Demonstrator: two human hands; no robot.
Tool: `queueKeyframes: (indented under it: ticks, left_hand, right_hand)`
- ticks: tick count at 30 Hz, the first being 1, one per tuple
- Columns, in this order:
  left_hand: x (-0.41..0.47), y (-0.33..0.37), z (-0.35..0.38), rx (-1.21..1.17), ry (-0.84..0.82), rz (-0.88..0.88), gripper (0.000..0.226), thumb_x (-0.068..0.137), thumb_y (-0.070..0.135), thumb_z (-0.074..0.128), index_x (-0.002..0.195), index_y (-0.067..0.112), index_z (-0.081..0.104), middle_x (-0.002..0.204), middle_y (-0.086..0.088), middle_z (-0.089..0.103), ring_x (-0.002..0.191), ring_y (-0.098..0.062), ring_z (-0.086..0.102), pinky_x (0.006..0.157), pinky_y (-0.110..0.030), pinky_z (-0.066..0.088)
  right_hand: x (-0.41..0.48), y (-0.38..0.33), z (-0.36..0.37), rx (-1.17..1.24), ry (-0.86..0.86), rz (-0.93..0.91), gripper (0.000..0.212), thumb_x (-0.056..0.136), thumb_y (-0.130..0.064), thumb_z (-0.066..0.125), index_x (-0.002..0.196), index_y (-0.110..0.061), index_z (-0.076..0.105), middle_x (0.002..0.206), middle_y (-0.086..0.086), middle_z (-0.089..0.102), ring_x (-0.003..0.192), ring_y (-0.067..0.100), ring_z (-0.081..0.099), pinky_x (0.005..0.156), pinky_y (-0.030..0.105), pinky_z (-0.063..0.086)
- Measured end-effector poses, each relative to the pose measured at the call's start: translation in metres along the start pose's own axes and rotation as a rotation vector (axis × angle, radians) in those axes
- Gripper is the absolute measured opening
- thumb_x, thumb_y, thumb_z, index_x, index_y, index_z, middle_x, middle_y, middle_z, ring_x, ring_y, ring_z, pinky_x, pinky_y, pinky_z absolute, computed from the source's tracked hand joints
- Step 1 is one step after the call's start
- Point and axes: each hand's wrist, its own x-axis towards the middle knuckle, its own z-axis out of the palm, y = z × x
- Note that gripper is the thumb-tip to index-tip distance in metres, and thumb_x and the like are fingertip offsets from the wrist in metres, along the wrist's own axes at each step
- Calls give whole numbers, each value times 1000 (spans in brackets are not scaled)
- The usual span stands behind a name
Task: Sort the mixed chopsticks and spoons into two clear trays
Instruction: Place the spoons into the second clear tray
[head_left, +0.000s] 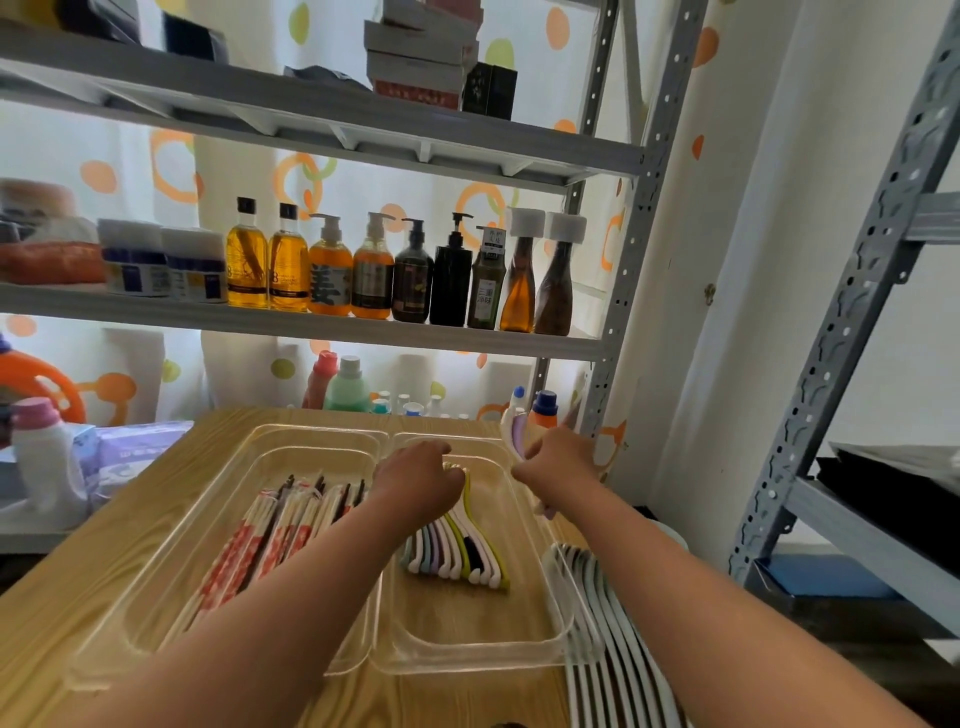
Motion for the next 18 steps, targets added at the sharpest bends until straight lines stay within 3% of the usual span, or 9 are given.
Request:
queueKeyframes:
  ticks: [3, 5, 7, 9, 12, 18]
  left_hand:
    - [-6, -6, 1, -42, 25, -24, 45, 95, 30, 51, 138, 16, 46, 138, -7, 51, 123, -24, 50, 98, -37, 43]
    - [-11, -12, 4, -29, 36, -20, 44, 94, 27, 51, 137, 16, 47, 135, -7, 54, 121, -24, 52, 97, -35, 44]
    - [-14, -17, 7, -29, 50, -11, 42, 93, 25, 50, 134, 17, 50, 131, -7, 57, 118, -23, 54, 97, -34, 44]
    - [-15, -19, 8, -64, 64, -9, 42, 93, 25, 50, 134, 18, 51, 132, -6, 57, 119, -23, 53, 99, -34, 43]
    - [-15, -22, 7, -113, 73, -17, 43, 94, 27, 49, 136, 18, 49, 136, -5, 54, 124, -23, 50, 101, -34, 40]
    - [-14, -28, 5, -223, 79, -36, 41, 96, 25, 47, 136, 19, 50, 137, -5, 53, 124, -22, 49, 99, -32, 40]
  right_hand:
    - [-17, -13, 9, -25, -90, -6, 10, 89, -10, 55, 80, -9, 55, 71, 5, 54, 52, 14, 55, 42, 16, 42]
    - [-24, -17, 19, -106, -111, -22, 27, 94, -11, 49, 68, -18, 43, 68, 1, 48, 63, 15, 55, 53, 18, 44]
    - [-27, -18, 29, -176, -91, -29, 30, 98, -16, 42, 69, -19, 43, 72, 0, 49, 78, 18, 56, 63, 23, 44]
    - [-26, -18, 38, -287, -96, -18, 20, 99, -14, 40, 88, -13, 57, 92, 5, 60, 91, 21, 59, 70, 24, 41]
    - [-25, -20, 50, -367, -126, 41, 24, 96, -9, 45, 117, -9, 55, 116, 9, 59, 103, 21, 58, 78, 25, 43]
    - [-22, -16, 58, -351, -134, 75, 28, 97, -11, 43, 123, -8, 51, 121, 10, 57, 108, 21, 57, 82, 24, 43]
